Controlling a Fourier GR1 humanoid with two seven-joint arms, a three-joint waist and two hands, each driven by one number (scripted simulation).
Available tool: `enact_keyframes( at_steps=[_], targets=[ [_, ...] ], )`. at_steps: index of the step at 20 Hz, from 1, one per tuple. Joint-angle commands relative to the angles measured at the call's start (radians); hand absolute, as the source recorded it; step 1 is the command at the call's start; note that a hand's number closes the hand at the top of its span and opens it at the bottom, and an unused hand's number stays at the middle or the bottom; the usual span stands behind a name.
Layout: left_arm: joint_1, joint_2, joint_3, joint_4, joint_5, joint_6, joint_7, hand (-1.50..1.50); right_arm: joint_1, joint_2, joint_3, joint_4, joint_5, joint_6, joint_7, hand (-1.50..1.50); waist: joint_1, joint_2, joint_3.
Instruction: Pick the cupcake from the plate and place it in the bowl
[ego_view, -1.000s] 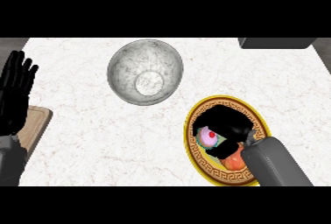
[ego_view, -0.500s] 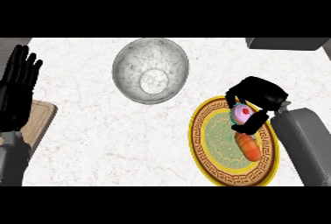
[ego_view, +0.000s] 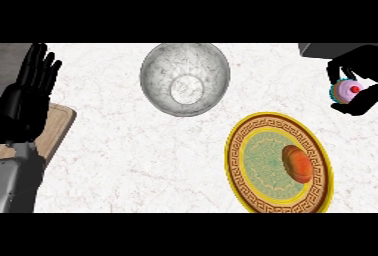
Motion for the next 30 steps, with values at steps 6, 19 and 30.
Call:
enact_keyframes(
  at_steps=[6,19,30],
  targets=[
    [-0.018,0.008,0.01,0.034,0.0,-0.001,0.006,0.0,-0.218,-0.099,-0.128,0.252,-0.061,-0.068,-0.184,1.5,0.005,-0.006,-0.001],
    [-0.006,0.009,0.017,0.042,-0.01,0.007,0.005,0.0,-0.521,-0.049,-0.227,0.406,-0.244,0.23,-0.316,1.5,-0.042,-0.037,-0.005],
    [0.008,0.017,0.045,0.08,-0.004,-0.002,-0.024,0.0,-0.742,0.175,-0.179,0.431,-0.271,0.317,-0.062,1.5,-0.072,-0.045,-0.007]
  ],
)
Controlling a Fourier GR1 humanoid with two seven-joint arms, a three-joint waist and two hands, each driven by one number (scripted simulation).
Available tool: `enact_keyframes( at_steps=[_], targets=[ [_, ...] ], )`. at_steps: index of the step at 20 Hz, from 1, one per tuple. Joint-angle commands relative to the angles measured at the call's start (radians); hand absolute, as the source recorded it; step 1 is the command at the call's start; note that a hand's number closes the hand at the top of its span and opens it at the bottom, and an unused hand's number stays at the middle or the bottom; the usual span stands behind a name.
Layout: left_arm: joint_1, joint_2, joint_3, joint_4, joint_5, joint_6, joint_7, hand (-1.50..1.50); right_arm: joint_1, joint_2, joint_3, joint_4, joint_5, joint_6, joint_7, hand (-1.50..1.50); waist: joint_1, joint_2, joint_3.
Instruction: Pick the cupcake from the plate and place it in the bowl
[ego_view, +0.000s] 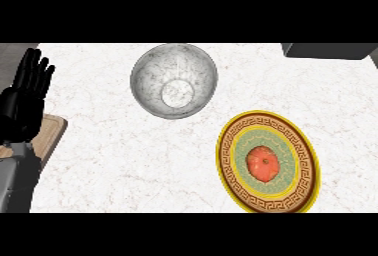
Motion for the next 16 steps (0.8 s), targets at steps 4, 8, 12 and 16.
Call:
enact_keyframes(
  at_steps=[4,8,12,16],
  targets=[
    [-0.032,0.013,0.014,0.028,0.0,0.004,0.017,0.0,-0.04,0.165,0.052,-0.003,0.01,0.05,0.015,1.5,-0.016,-0.002,0.0],
    [0.007,0.007,0.014,-0.002,0.008,-0.011,-0.006,0.0,-0.077,0.267,0.066,0.008,0.008,0.046,0.104,1.5,-0.009,-0.003,0.0],
    [0.016,0.0,0.017,-0.002,-0.006,0.006,-0.012,0.0,-0.05,0.313,0.09,-0.005,0.017,0.054,0.128,1.5,-0.021,-0.004,0.0],
    [0.069,0.025,0.041,-0.049,0.038,-0.037,0.026,0.0,0.013,0.416,0.122,-0.043,0.035,-0.015,0.175,1.5,-0.028,-0.01,0.0]
  ],
)
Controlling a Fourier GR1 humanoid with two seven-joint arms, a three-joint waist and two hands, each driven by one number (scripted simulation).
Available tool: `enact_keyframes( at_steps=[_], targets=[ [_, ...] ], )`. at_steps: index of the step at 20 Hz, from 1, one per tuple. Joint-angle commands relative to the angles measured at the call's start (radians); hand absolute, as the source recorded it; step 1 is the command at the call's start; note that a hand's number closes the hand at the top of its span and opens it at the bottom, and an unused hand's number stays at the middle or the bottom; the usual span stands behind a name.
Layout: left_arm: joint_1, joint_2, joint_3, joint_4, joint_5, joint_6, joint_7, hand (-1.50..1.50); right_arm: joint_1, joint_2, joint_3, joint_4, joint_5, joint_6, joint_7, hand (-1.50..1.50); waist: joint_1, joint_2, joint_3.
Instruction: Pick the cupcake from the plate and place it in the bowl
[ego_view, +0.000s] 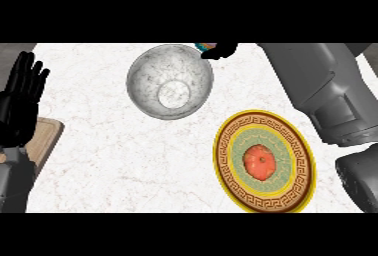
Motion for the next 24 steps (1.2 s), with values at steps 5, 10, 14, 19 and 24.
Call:
enact_keyframes(
  at_steps=[5,10,14,19,24],
  targets=[
    [0.025,-0.036,-0.023,0.011,-0.034,0.013,-0.063,0.0,0.111,0.125,0.09,-0.004,0.103,-0.222,0.067,1.5,0.002,0.005,0.0],
    [0.021,-0.009,0.0,0.009,0.008,-0.031,-0.043,0.0,0.116,0.186,0.026,0.079,0.056,-0.295,0.214,-1.5,0.024,0.011,0.0],
    [-0.059,-0.014,-0.026,-0.019,-0.008,0.007,0.043,0.0,0.193,0.188,0.0,0.131,-0.02,-0.291,0.163,-1.5,0.033,0.011,0.001],
    [-0.017,-0.017,-0.021,0.042,-0.017,-0.023,-0.048,0.0,0.164,0.189,-0.124,0.125,-0.15,-0.268,0.109,-1.5,0.042,0.019,0.0],
    [-0.042,-0.03,-0.029,0.036,-0.035,0.006,-0.041,0.0,0.149,0.149,-0.225,0.085,-0.237,-0.386,0.102,-1.5,0.039,0.026,0.001]
  ],
)
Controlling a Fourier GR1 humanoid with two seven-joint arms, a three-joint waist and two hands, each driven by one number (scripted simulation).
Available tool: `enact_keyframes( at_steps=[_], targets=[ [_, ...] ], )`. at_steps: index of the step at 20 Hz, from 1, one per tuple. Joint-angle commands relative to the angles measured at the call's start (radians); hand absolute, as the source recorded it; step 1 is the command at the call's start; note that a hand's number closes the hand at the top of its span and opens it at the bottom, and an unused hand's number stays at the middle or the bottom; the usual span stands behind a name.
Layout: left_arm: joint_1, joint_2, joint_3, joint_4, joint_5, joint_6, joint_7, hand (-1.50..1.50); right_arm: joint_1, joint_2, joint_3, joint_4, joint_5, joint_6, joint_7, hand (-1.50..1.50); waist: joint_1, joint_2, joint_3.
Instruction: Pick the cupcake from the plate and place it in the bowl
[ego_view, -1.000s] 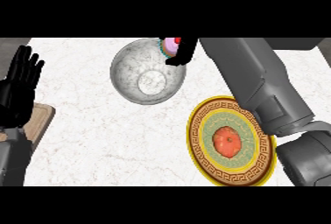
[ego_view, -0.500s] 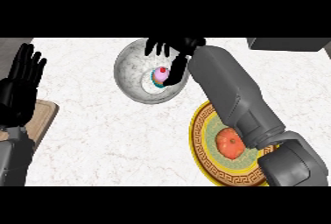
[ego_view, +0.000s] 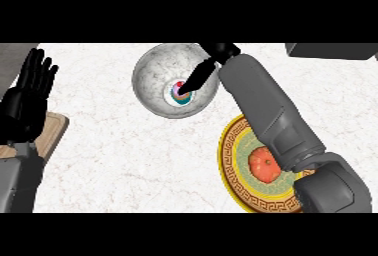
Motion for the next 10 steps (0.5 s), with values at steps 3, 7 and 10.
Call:
enact_keyframes(
  at_steps=[3,7,10],
  targets=[
    [-0.02,0.009,0.0,-0.019,-0.003,0.009,0.039,0.0,0.005,-0.077,-0.129,-0.013,-0.111,-0.08,0.003,-1.5,0.002,0.006,0.001],
    [-0.013,0.014,0.006,-0.011,0.006,-0.008,0.023,0.0,0.017,-0.204,-0.178,0.009,-0.152,-0.008,0.003,-1.5,0.001,0.009,0.001],
    [-0.019,0.006,0.001,-0.01,0.019,-0.022,0.016,0.0,0.016,-0.265,-0.216,0.027,-0.182,0.014,0.013,-1.5,0.02,0.02,0.001]
  ],
)
